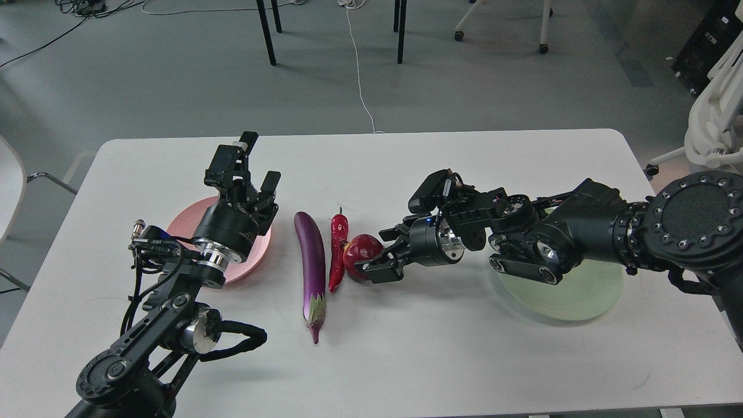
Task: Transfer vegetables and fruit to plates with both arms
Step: 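Grasp the red apple with the right gripper and lift it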
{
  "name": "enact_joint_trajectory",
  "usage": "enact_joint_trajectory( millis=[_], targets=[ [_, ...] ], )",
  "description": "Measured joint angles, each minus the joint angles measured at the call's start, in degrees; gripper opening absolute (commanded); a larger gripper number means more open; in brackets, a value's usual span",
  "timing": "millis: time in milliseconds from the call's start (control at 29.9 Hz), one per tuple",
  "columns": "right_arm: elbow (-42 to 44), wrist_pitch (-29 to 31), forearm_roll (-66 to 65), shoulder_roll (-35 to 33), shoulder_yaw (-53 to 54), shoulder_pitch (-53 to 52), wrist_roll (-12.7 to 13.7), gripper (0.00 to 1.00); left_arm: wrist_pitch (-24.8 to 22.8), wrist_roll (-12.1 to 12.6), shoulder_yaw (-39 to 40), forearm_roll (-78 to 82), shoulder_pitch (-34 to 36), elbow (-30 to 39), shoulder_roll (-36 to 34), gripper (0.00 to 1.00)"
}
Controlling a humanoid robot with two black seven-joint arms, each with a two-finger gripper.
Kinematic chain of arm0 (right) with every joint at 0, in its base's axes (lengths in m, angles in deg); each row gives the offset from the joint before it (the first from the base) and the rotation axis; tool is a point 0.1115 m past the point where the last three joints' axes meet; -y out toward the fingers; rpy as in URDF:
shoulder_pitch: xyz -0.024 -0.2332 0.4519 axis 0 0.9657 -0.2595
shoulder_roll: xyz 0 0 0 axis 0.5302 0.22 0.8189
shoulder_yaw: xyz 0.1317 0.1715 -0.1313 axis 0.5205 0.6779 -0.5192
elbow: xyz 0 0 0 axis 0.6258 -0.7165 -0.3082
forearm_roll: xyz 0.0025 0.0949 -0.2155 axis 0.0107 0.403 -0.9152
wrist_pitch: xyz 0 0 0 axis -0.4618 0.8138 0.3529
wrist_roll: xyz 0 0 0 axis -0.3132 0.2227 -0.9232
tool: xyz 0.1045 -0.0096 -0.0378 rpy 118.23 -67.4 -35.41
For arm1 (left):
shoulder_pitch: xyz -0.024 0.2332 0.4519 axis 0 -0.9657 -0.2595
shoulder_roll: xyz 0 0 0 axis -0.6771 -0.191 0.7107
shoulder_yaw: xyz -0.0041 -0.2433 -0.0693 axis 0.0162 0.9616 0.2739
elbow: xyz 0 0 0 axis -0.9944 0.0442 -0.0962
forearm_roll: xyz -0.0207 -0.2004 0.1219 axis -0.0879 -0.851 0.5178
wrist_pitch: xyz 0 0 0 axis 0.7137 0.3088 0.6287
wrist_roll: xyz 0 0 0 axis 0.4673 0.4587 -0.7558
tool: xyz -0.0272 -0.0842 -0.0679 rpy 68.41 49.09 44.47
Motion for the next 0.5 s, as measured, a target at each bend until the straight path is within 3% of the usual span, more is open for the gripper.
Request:
enact_joint_trajectory(
  millis=[100, 201, 502],
  targets=[
    [0.05, -0.05, -0.03, 0.0, 0.0, 0.05, 0.0, 0.49, 0.0, 0.02, 0.0, 0.0, 0.0, 0.0, 0.02, 0.98],
    [0.14, -0.09, -0.02, 0.0, 0.0, 0.1, -0.01, 0.44, 0.0, 0.02, 0.0, 0.0, -0.06, 0.0, 0.02, 0.98],
    [-0.26, 0.06, 0.06, 0.0, 0.02, -0.3, 0.0, 0.44, 0.03, 0.02, -0.02, 0.0, -0.24, 0.0, -0.09, 0.98]
  ],
)
